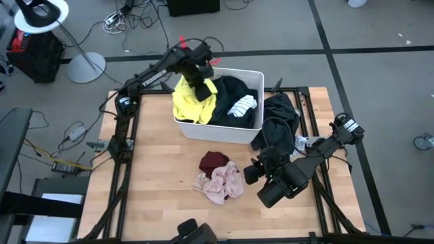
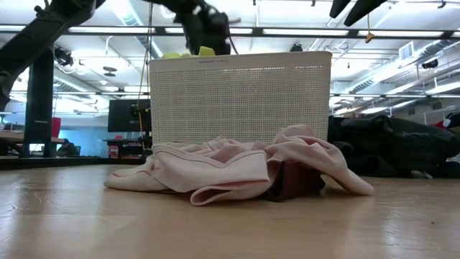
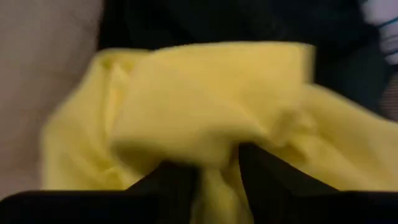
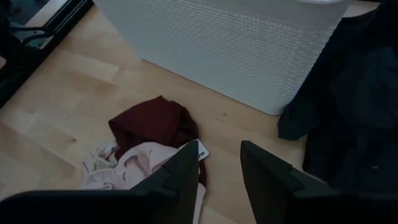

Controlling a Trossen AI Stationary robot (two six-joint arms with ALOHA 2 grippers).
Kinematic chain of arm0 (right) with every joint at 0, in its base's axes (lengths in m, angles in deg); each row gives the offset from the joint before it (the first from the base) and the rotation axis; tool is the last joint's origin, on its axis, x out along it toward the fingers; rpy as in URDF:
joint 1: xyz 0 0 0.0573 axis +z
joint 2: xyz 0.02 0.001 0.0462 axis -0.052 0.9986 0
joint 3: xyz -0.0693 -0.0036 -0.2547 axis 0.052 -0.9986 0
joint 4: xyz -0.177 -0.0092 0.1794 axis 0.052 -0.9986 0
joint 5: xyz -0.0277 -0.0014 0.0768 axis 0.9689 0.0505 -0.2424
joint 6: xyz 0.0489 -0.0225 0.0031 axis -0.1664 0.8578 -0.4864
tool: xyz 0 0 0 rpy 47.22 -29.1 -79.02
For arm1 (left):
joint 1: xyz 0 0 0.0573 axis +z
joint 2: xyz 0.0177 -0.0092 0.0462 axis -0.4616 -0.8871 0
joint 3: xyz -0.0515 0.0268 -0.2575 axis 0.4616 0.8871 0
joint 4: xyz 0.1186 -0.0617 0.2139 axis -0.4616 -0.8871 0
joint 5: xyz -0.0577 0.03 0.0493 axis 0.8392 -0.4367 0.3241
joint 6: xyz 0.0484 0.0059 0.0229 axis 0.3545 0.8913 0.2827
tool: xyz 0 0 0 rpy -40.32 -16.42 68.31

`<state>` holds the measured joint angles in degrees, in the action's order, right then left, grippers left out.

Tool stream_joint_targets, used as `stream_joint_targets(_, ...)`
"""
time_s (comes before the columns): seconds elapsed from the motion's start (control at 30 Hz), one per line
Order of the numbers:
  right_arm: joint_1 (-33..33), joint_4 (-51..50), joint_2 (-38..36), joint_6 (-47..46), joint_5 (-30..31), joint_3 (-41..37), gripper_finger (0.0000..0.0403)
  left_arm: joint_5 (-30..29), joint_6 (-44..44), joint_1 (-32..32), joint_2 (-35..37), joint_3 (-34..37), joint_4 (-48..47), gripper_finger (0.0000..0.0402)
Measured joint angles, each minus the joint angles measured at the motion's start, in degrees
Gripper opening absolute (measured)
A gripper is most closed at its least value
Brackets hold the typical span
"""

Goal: Sort clothes
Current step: Put the yellow shirt into the laundry organizer

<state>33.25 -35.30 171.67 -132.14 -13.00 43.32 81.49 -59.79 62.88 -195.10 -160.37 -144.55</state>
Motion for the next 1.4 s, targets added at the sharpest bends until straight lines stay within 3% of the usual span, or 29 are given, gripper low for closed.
stream_joint_targets(0.17, 0.0, 0.4, 0.0, -0.1, 0.0, 0.0, 0.0115, 0.3, 0.9, 0.0, 2.0, -7.6, -2.0, 0.0127)
stream_joint_targets(0.53, -0.4, 0.5, 0.0, -0.1, -0.1, 0.2, 0.0114, -4.0, 0.4, 4.1, 13.7, -7.1, -2.9, 0.0126)
stream_joint_targets(0.67, -0.4, 0.5, 0.0, -0.1, -0.1, 0.2, 0.0114, -4.2, 0.4, 6.5, 18.5, -2.2, -1.5, 0.0127)
stream_joint_targets(0.77, -0.4, 0.5, 0.0, -0.1, -0.1, 0.2, 0.0114, -4.1, -0.1, 8.4, 24.7, 6.7, 3.2, 0.0126)
stream_joint_targets(1.13, -0.5, 0.5, -0.3, 0.1, -0.5, 0.2, 0.0114, -3.5, -11.9, 10.8, 53.2, 53.3, 34.6, 0.0126)
stream_joint_targets(1.4, -0.5, 0.6, -2.9, 1.1, -1.9, 0.2, 0.0113, -4.5, -19.8, 10.8, 63.6, 76.7, 49.0, 0.0126)
